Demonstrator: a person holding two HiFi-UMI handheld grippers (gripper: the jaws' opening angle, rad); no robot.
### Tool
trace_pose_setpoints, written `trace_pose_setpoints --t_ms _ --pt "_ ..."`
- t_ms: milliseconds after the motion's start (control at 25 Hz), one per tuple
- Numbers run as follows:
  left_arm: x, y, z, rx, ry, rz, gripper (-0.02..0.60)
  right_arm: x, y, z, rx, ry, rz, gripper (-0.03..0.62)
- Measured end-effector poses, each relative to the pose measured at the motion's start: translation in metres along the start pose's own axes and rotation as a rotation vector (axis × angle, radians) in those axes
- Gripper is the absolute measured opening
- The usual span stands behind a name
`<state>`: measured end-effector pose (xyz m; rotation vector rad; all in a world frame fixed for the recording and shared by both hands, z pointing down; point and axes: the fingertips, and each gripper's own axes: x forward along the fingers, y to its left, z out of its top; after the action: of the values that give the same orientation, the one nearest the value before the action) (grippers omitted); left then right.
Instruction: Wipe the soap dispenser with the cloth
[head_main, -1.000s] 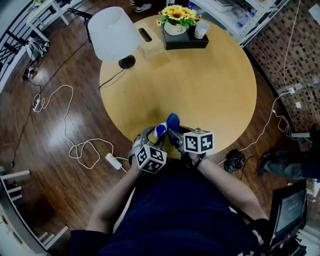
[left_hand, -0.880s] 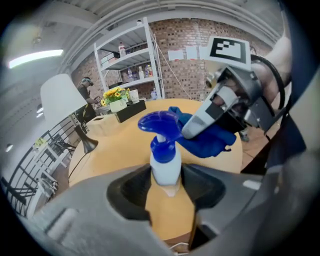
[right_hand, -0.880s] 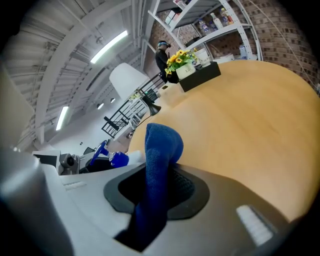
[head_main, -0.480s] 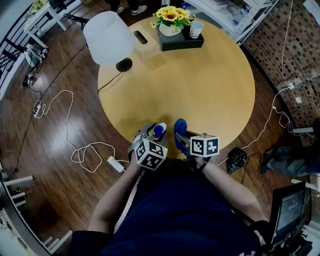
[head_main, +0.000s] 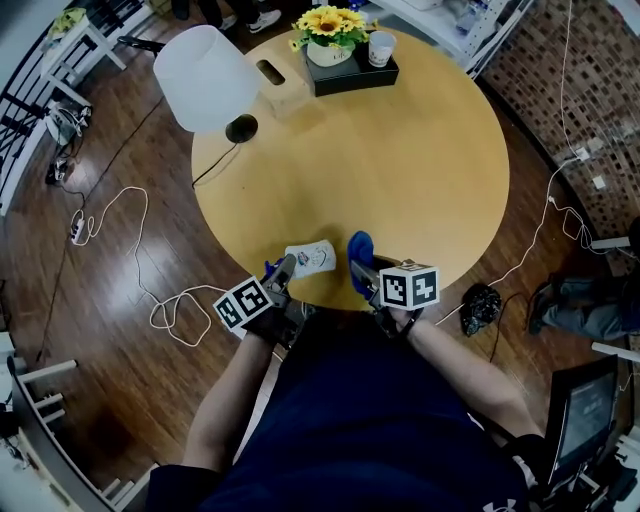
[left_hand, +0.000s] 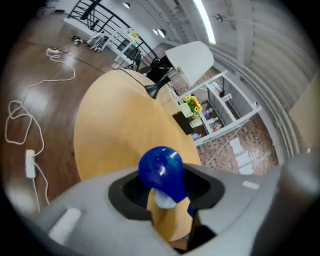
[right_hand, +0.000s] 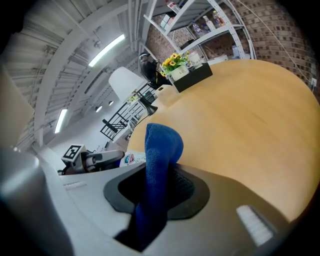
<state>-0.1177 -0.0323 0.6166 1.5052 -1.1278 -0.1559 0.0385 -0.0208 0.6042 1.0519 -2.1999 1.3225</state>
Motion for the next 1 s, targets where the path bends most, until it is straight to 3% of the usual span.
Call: trace_pose_setpoints --t_ms 120,320,480,680,1000 --pt "-0.008 0.006 -0.012 -0.062 -0.044 -0.006 0.173 0.009 0.023 0.007 -0.078 0.004 0.055 0.097" --pt "-0.008 -0.004 -0.035 -0.077 -0.014 0.003 0.173 0.042 0.07 0.007 -0.195 0.069 0.159 0.097" --pt "-0.008 -0.004 -0.04 -0.117 -0.04 -0.005 0.173 0.066 0.082 -0.006 -0.231 0.141 0.184 0.097" --pt "-0.008 0.001 -0.044 -0.145 -0.044 -0.034 0.173 0.072 0.065 -0.012 -0.165 0.175 0.197 0.097" --pt "-0.006 -0.002 -0.043 -0.102 -0.034 -0.05 0.172 0.063 -0.005 -0.004 0.034 0.167 0.109 0.097"
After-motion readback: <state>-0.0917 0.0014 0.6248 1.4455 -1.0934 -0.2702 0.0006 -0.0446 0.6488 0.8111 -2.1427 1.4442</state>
